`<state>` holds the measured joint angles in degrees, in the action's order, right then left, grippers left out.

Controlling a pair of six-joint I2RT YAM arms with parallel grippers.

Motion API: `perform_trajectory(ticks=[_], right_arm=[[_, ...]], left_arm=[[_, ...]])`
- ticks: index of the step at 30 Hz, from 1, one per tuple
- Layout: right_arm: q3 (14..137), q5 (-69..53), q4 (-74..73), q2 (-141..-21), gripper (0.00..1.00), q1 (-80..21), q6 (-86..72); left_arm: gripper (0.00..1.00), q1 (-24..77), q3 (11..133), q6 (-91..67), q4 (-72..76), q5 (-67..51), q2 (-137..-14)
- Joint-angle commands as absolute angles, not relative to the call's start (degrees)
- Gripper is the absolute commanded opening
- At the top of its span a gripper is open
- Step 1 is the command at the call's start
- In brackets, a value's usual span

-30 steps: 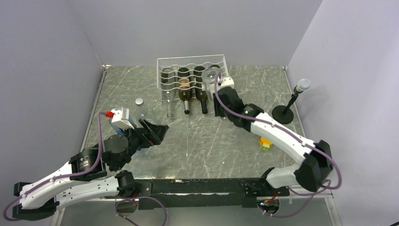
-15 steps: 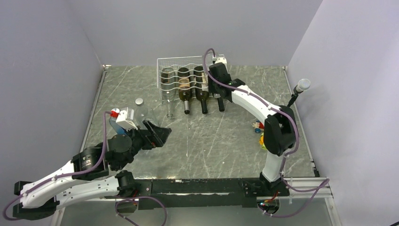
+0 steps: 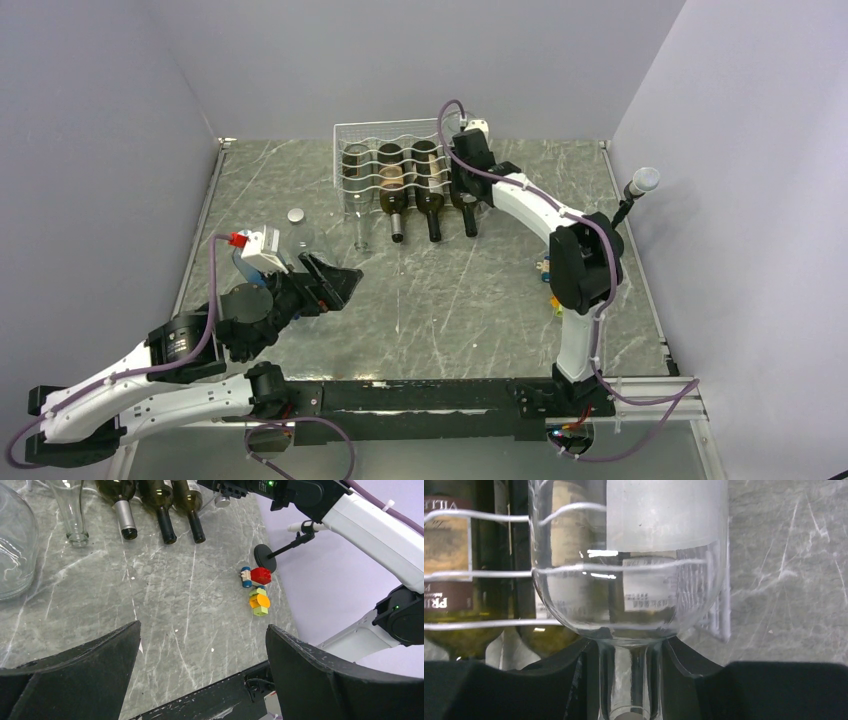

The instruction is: Put the wine bottle on the wine rack

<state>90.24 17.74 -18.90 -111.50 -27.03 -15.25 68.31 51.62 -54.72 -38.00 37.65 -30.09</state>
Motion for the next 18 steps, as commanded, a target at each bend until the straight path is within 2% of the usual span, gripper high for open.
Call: perform_trajectory(ticks=[1,7,8,9,13,18], right_arm=[[96.27,18.37,-4.05,-110.55,0.0,-25.92,-13.81],[100.91,17.96,-6.56,-114.27,0.0,-24.81,-14.35],[101.59,18.08,-7.15,-114.67,0.04,-24.79,-14.26],[101.95,18.13,-7.51,-114.89,0.18,-24.79,-14.24],[102.2,19.36,-10.11,-114.76,0.59,-24.63,-16.21],[98.86,18.81,-9.74,-110.94,0.84,-24.52,-17.53]], left_arm=[[0.99,68.2,53.71,-54.98,-38.23,38.03,-29.94],[0.99,68.2,53.81,-56.33,-39.44,37.97,-28.69],[0.99,68.2,53.79,-56.48,-39.46,37.97,-28.45],[0.99,68.2,53.79,-56.51,-39.48,38.0,-28.07],[0.99,68.2,53.74,-56.45,-39.63,38.23,-27.13],[0.99,68.23,54.17,-56.0,-39.98,38.32,-26.99]])
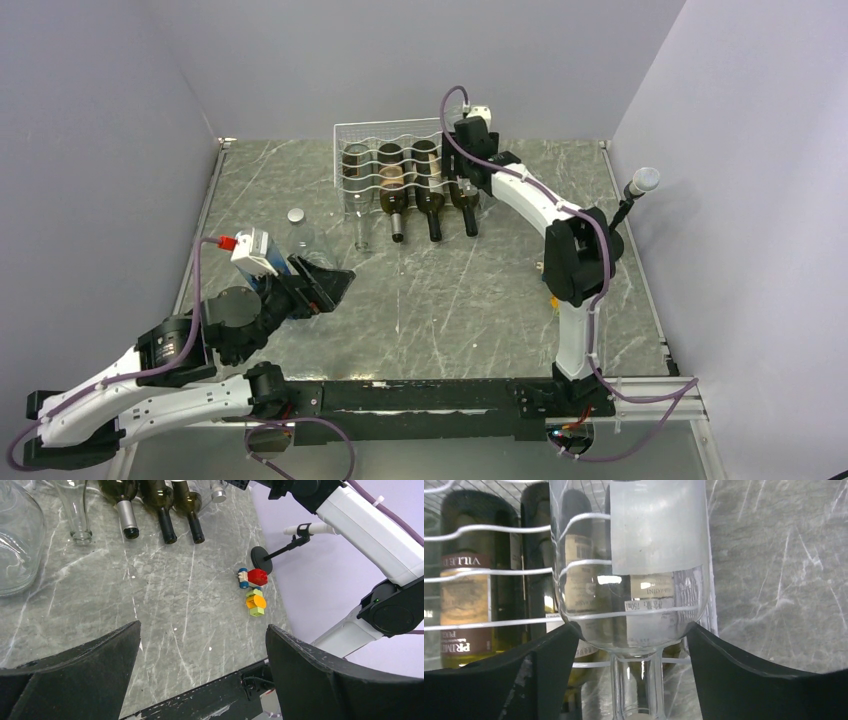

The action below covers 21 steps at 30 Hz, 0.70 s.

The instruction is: Put the wine bottle on the wine rack

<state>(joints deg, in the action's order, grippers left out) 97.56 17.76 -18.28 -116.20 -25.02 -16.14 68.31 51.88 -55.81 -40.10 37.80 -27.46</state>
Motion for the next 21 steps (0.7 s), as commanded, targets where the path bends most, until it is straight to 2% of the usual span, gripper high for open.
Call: perform_trajectory(ticks=[1,5,11,16,21], right_arm=[[98.62,18.89,-9.9,-110.23,0.87,-24.52,-17.43],[96.84,17.46,-10.01,-105.24,0.95,-24.81,-15.55],[94.67,12.49,-11.28,-96.21,0.98,-25.13,-14.48],[94.14,11.94,-12.76,-93.71,0.95,-25.14,-12.9],[95.12,10.93,-15.5,-94.95,0.88,-25.75,-11.16]], left_arm=[[0.99,68.21,54.35,-55.84,-40.19,38.34,-27.02],[0.99,68.2,55.39,-54.72,-40.77,38.45,-26.82],[0.99,68.2,58.3,-51.87,-40.73,39.61,-26.32],[0.99,68.21,59.45,-50.78,-40.7,39.64,-26.22],[0.99,68.2,60.04,-51.36,-41.62,38.88,-26.02]])
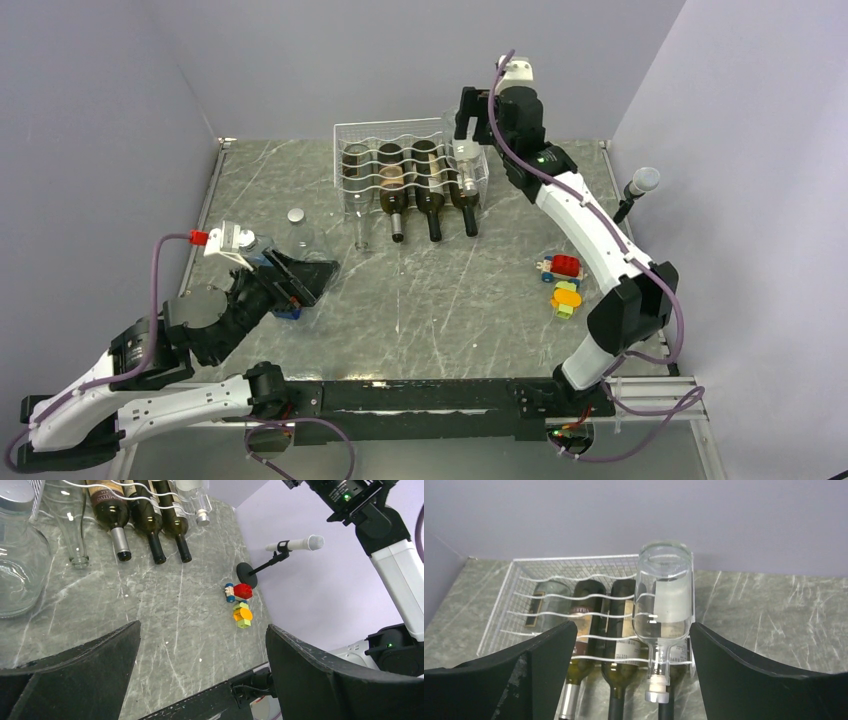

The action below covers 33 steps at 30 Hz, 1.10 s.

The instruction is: Put the wine bottle on the wine rack

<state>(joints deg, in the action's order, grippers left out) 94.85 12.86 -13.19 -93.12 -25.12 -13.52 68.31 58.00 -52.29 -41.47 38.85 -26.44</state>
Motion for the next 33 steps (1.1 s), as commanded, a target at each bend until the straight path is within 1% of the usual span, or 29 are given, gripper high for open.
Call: perform_trajectory(ticks=[1,8,10,13,15,17,19,23,27,33], right_arm=[[94.94,9.73,-15.25,-94.88,0.88,-26.34,-10.06],[94.24,2.14,-12.56,-93.29,0.94,-38.18,3.36],[93.23,-1.69,-10.96,-92.52,0.97,-41.6,3.8],[90.27,-10.86,-6.54,-91.61,1.0,-45.16,2.22],[89.26,-17.41,-3.27,-92.26,1.0,-46.28,0.24],[89.79,-20.46,-1.15,-94.13,1.0,-47.91,-2.47],[91.59,-20.09,-0.92,-96.75,0.99,-49.77,-2.47],[99.73,-15.93,-6.57,-103.5,0.94,-53.79,-1.33],[107.59,-12.59,-11.86,-110.86,0.91,-56.97,-0.54],[116.84,-4.23,-17.11,-119.82,0.87,-60.33,2.77]], left_arm=[[0.99,68.2,60.22,-51.41,-41.89,38.93,-25.83],[0.99,68.2,61.85,-49.26,-40.81,39.64,-24.61],[0.99,68.2,62.78,-47.29,-40.12,39.4,-24.68],[0.99,68.21,65.41,-43.72,-39.48,39.97,-25.1],[0.99,68.2,66.92,-41.52,-39.2,41.34,-25.22],[0.99,68.2,68.12,-39.58,-38.65,42.86,-24.89],[0.99,68.2,68.77,-37.57,-37.52,43.49,-24.45],[0.99,68.2,68.84,-34.96,-35.62,43.79,-23.12],[0.99,68.21,68.26,-35.33,-35.91,44.22,-21.53],[0.99,68.2,67.31,-36.84,-36.69,44.64,-19.13]])
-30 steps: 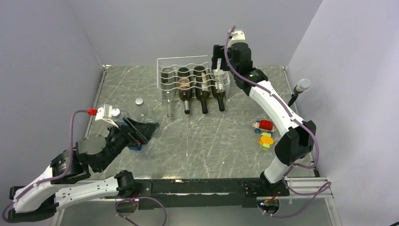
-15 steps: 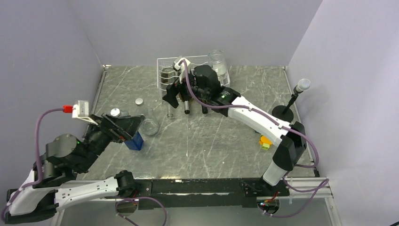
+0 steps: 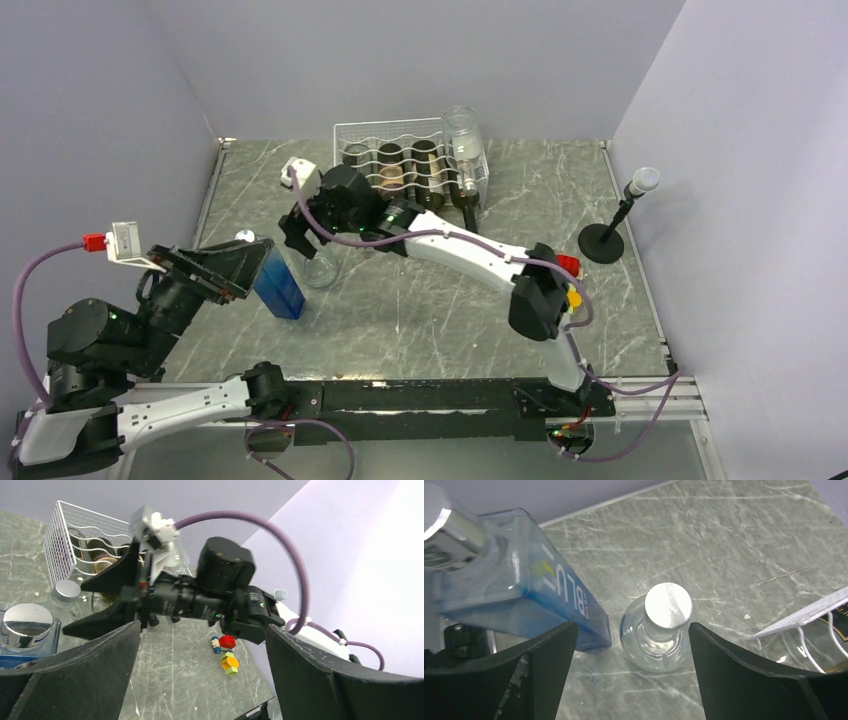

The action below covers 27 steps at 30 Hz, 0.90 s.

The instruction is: Put the wine bottle on the wine rack

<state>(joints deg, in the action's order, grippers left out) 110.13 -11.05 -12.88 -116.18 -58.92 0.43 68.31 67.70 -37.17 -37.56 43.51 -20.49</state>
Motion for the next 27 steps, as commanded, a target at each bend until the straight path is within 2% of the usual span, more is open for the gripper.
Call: perform_trajectory(ticks=[1,7,12,15,19,22,25,27], right_arm=[[118.55,-2.74,-18.54,-121.26,0.85,-60.62,3.02],[123.32,-0.07,-19.55,-127.02,0.71,-60.97,2.65],[124.36,1.97,-19.2,-129.07,0.67,-60.95,2.64],[124.47,2.32,-18.74,-129.82,0.62,-61.0,2.68],[124.27,2.08,-18.42,-129.95,0.44,-60.92,2.28],[122.85,1.47,-17.32,-128.97,0.26,-60.92,2.11],[122.6,1.33,-17.78,-127.9,0.01,-60.91,1.85],[122.5,1.45,-18.94,-126.97,0.0,-60.83,1.42]], left_arm=[[0.99,68.2,67.39,-36.91,-36.87,44.65,-18.96],[0.99,68.2,68.77,-37.89,-39.98,45.32,-19.62],[0.99,68.27,68.31,-39.21,-41.13,45.77,-19.43],[0.99,68.2,67.69,-39.98,-41.12,45.91,-18.8],[0.99,68.2,66.72,-40.4,-40.63,45.8,-18.36],[0.99,68.2,66.93,-40.82,-41.25,45.8,-18.53],[0.99,68.2,67.19,-41.19,-41.87,45.75,-18.79],[0.99,68.2,67.21,-41.56,-42.24,45.64,-18.83]])
